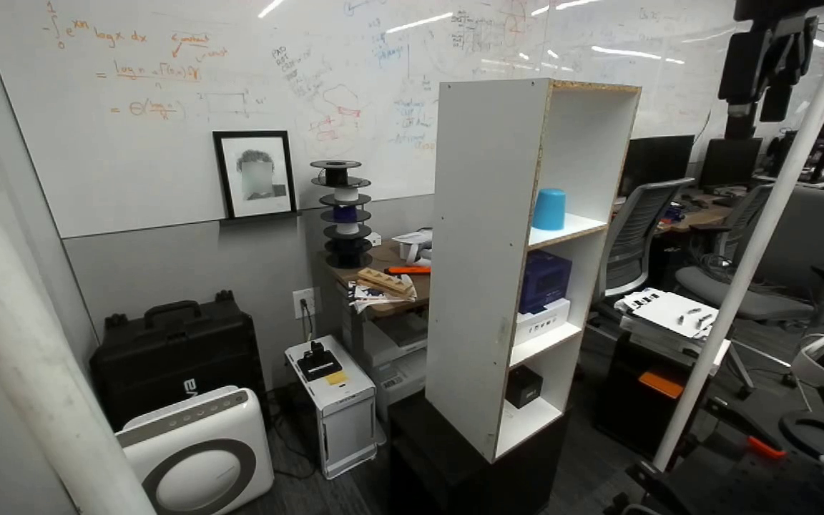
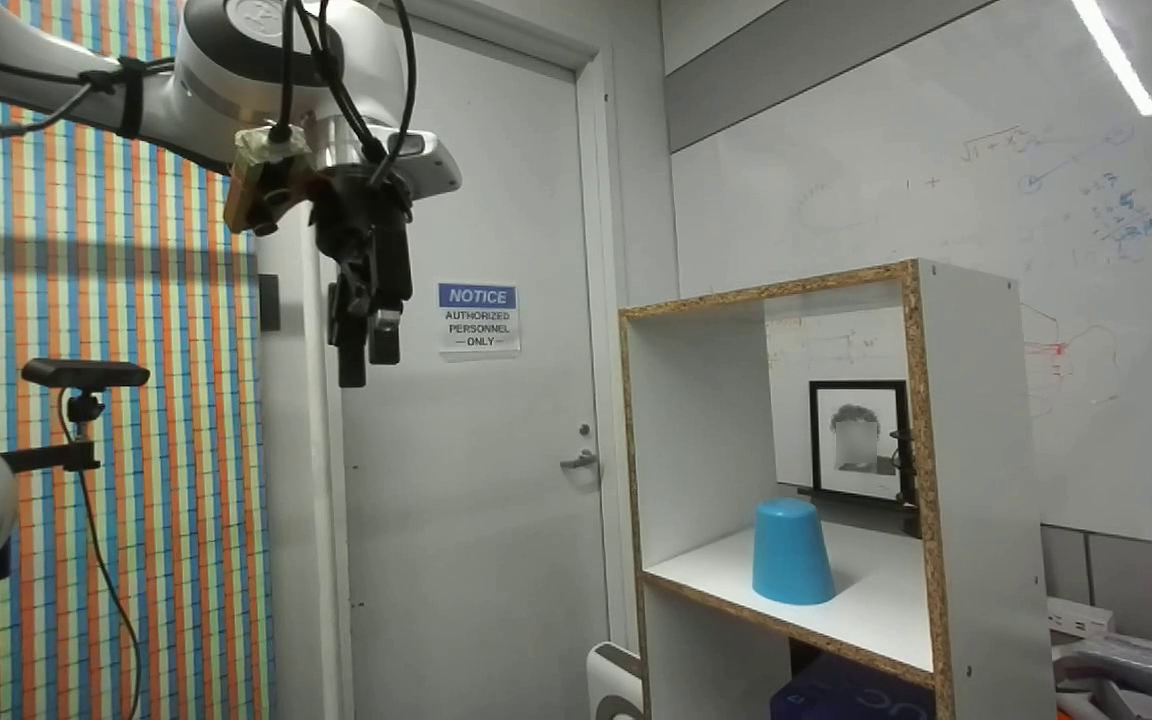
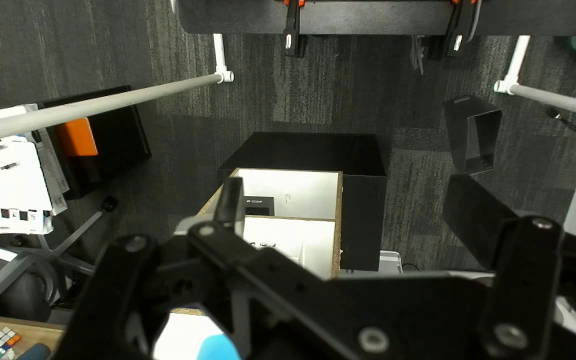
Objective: Put the cup over the shelf
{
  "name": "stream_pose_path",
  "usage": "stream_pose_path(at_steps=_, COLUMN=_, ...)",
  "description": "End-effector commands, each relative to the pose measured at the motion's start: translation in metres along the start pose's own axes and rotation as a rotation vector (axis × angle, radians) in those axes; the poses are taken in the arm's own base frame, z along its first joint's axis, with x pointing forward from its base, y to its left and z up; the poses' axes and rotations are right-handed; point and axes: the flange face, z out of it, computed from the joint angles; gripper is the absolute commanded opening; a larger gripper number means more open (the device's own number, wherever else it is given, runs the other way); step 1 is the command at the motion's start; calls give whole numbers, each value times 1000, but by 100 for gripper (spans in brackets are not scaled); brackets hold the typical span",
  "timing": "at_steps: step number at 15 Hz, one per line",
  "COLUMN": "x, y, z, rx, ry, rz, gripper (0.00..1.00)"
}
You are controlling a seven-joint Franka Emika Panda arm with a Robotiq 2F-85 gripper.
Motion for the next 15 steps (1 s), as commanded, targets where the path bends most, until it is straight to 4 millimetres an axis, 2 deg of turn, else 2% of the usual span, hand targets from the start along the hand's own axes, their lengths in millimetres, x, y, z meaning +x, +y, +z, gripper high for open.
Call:
stream_pose_path(at_steps=1, x=0, y=0, z=-1, rx=0, ry=-1, rz=0, gripper=100)
stream_pose_path(at_steps=4, x=4, y=11, z=-1, rx=65, ry=82, rz=16, gripper=100)
stream_pose_path(at_steps=8, x=23, y=50, z=14, rx=161, ry=259, rz=58, gripper=100)
stream_pose_path(at_steps=12, x=45, y=84, z=46, rx=259, ry=430, rz=66, gripper=100)
stream_pose_path(at_steps=15, x=69, y=99, z=83, rx=297, ry=496, rz=57, gripper=100)
